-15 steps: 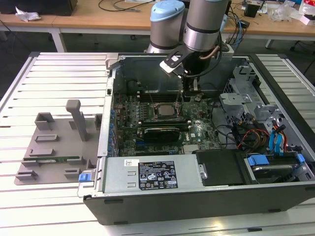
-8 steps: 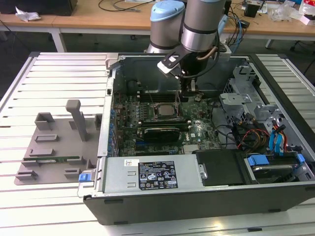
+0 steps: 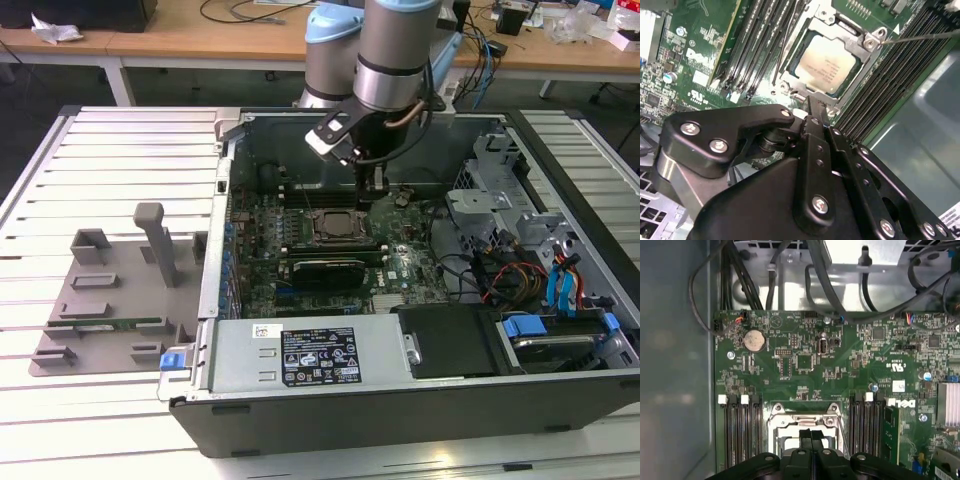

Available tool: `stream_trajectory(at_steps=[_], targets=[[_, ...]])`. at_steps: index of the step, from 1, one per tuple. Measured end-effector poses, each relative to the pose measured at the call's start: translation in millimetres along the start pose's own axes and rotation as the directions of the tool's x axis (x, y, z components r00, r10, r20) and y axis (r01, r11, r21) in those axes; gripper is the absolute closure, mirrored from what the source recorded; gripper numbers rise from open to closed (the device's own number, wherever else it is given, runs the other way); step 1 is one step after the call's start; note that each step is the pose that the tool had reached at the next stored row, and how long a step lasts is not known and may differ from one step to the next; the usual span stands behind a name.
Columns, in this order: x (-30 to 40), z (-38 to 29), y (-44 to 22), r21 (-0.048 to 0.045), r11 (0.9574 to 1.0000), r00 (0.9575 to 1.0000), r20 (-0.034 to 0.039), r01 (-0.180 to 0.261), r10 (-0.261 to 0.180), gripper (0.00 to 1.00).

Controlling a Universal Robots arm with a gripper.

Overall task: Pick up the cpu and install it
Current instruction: 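Close the cpu cover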

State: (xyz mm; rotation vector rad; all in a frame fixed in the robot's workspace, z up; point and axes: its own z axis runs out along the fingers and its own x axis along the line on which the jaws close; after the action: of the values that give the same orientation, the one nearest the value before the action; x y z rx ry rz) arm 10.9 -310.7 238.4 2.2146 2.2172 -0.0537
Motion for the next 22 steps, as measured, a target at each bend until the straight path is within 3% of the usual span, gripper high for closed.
stream_trajectory(at_steps=[6, 11, 15, 22], targets=[[-5.7, 0.8, -19.5, -0.0001, 1.0000, 1.0000, -0.0001, 0.000, 0.000, 0.89], [-5.8, -0.3, -21.0, -0.0018, 1.0000, 1.0000, 0.0002, 0.000, 0.000, 0.89], [-6.0, -9.1, -22.0, -0.0053, 1.0000, 1.0000, 0.0004, 0.000, 0.000, 0.89], [-6.1, -10.2, -24.5, -0.0066, 1.0000, 1.0000, 0.0004, 0.000, 0.000, 0.89]])
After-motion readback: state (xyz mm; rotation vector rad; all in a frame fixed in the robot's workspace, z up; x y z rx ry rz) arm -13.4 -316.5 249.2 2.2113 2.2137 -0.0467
